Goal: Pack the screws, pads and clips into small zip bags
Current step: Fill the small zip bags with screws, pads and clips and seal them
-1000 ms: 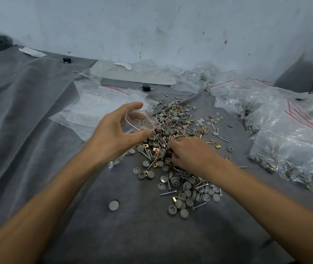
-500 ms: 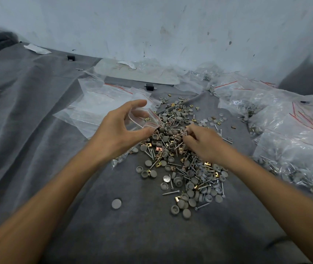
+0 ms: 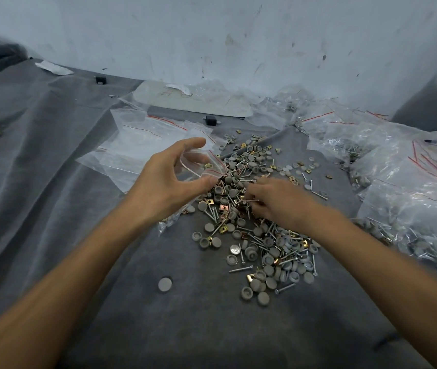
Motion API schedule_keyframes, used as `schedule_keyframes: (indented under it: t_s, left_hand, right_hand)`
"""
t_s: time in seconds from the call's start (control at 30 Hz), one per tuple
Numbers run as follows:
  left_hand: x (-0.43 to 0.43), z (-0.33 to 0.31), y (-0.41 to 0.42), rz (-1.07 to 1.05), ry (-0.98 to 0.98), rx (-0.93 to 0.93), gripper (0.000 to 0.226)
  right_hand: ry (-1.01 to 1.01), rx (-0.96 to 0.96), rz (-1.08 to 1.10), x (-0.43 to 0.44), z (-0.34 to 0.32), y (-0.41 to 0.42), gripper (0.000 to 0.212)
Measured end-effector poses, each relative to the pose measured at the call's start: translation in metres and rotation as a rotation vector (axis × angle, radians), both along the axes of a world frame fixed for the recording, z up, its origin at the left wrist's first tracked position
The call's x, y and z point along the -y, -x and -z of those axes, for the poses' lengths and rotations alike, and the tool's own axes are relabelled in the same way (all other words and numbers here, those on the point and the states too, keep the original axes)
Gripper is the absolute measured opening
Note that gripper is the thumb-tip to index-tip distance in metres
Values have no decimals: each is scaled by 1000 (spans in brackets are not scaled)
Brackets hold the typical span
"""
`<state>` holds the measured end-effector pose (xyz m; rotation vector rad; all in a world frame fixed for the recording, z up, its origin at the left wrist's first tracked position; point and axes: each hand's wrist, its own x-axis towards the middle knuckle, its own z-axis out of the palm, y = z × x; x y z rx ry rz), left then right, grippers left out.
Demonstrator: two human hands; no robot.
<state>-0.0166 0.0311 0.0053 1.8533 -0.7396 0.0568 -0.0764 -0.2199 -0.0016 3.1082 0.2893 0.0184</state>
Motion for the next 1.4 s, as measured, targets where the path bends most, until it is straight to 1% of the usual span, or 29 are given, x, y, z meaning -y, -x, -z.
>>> schedule_keyframes:
  t_s: [0.17,0.27,0.37,0.53,0.67,0.73,0.8,0.87,0.93,1.1,1.17,1.23,1.33,1.4]
  left_hand:
    - [0,0,0,-4,2,0,71]
    - [0,-1,1,-4,2,-2,70]
    - [1,-1,1,-7,1,-3,70]
    - [2,0,2,2,-7,-3,69]
    - [2,1,0,10,-5,-3,68]
    - [3,2,0,13,-1,-7,69]
    - [3,2,0,17,-7,-3,69]
    - [4,2,0,20,-2,-5,69]
    - [5,2,1,22,8,-9,68]
    - [6,1,2,26,35,-26,70]
    - [6,0,3,30,45,-33,71]
    - [6,0,3,34,56,-40,72]
    - [6,1,2,36,65,-48,72]
    - [6,1,2,36,58,-44,72]
  right_hand:
    - [90,-3,-58,1,0,-2,14]
    - [51,-17,-11,2,-1,-1,16]
    - [-116,2,66,4,-6,1,13]
    - [-451,42,164,8,-19,3,16]
    - [-687,135,105,2,-40,5,10]
    - [-795,138,67,-6,-52,7,4]
    - [-886,131,27,-15,-63,9,8]
    - [-935,128,-10,-25,-71,8,8]
    - [-919,120,-21,-35,-76,5,8]
    - [-764,124,-42,-53,-74,-7,4]
    - [-716,145,-63,-55,-73,-8,11]
    - [-688,168,-69,-56,-74,-8,13]
    - [-631,158,-42,-56,-75,-10,7]
    - [-587,139,-32,-57,-77,-11,9]
